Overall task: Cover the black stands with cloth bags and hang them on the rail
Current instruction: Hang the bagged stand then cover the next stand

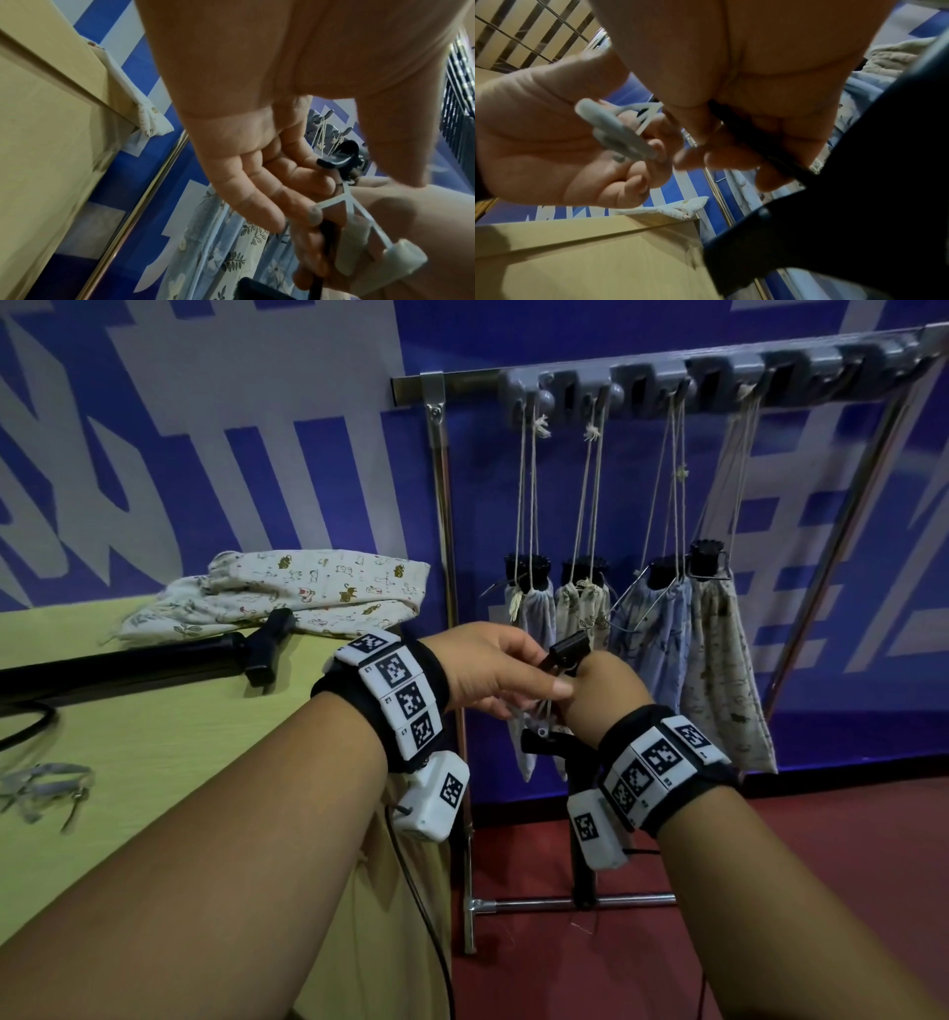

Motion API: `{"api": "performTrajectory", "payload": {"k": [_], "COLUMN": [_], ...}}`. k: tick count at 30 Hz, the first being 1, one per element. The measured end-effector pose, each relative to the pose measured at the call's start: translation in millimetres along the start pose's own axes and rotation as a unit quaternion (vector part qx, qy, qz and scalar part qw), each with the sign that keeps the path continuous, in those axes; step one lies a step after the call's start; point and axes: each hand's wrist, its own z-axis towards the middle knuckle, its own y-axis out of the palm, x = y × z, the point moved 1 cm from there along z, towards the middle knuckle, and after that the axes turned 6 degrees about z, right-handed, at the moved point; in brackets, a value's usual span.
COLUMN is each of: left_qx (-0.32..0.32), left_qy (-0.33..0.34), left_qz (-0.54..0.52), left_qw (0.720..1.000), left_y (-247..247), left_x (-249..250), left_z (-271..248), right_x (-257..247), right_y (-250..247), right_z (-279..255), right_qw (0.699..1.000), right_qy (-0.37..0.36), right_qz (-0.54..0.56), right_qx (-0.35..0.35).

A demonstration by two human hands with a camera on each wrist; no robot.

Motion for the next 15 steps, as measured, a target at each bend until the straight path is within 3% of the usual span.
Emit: {"api": "performTrajectory", "payload": {"k": [15], "left_qx": [0.035], "left_qy": [-0.011], "left_qz": [0.004], "left_qw": [0.999], "left_y": [-7.4], "left_x": [-5.5], "left_z": [4.3], "right_x": [-5.6], "right_y": [-1.0], "right_z": [-6.2], "right_qw": [0.995], "right_qy": [-0.089], "right_qz": [0.044], "right_qx": [-0.01]}}
